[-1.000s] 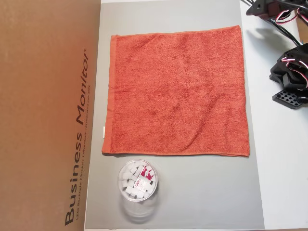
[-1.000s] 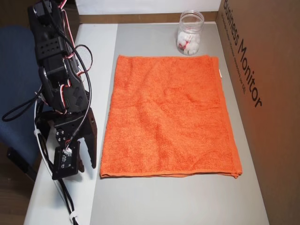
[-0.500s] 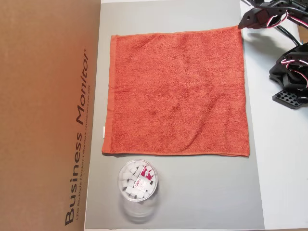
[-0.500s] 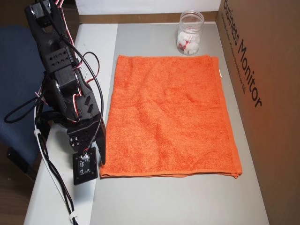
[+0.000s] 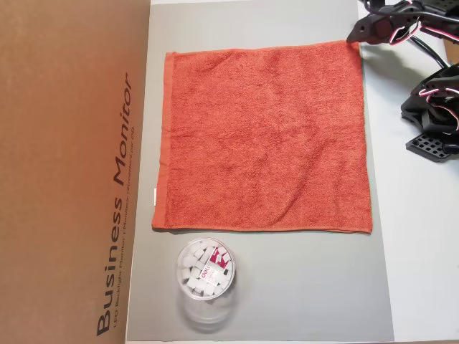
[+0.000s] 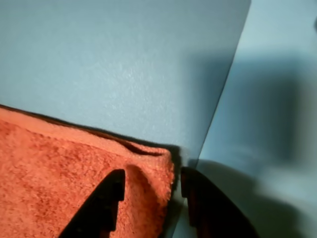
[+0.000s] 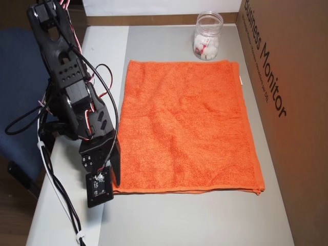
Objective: Fold the blanket.
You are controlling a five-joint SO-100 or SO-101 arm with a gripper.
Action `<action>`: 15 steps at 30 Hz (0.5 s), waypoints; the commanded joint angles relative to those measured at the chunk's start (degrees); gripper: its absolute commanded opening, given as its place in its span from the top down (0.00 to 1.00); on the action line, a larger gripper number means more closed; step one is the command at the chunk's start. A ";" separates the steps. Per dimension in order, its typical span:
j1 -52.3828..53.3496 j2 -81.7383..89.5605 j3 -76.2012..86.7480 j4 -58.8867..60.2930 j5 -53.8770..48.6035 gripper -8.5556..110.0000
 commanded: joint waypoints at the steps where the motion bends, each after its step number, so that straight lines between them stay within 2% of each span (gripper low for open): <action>1: 0.53 -0.53 -1.41 -0.88 -0.53 0.83; 15: -0.97 -0.70 0.97 -0.88 -0.44 0.84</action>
